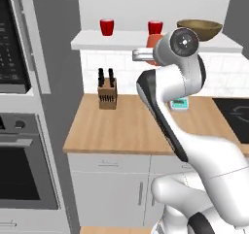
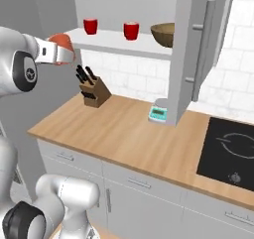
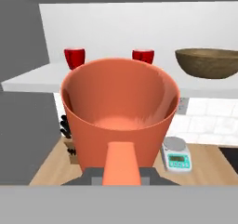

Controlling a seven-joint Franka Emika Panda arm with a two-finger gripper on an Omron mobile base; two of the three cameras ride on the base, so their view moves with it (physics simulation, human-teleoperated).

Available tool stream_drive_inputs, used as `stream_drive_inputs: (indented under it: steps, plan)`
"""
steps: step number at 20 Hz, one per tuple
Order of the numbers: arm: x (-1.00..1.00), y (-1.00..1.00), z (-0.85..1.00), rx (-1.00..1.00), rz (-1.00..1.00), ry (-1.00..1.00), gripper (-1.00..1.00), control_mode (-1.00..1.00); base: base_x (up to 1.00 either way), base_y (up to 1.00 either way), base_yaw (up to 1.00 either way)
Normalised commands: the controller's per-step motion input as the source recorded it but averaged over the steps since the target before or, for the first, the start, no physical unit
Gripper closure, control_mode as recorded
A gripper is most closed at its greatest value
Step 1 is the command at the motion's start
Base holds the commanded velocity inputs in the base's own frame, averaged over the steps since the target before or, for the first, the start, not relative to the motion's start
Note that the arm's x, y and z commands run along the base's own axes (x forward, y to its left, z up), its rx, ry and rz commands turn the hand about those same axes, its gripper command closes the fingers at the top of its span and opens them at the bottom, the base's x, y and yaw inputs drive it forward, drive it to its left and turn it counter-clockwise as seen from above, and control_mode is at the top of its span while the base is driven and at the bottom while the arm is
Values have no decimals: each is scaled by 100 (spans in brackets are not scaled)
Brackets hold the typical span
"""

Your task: Gather all objects into one cabinet and sort the glasses and bowls to opposite sides.

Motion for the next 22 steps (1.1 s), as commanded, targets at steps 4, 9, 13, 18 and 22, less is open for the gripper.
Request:
stream_drive_inputs:
  steps: [4, 9, 13, 18, 22]
  plan:
    - [0, 0, 0, 0, 0, 0, 100, 100, 88, 10, -33]
    - [0, 0, 0, 0, 0, 0, 100, 100, 85, -7, -34]
    - [0, 0, 0, 0, 0, 0, 100, 100, 34, 0, -9]
    - [0, 0, 0, 0, 0, 0, 100, 100, 3, 2, 0]
    - [0, 0, 0, 0, 0, 0, 100, 100, 37, 18, 1]
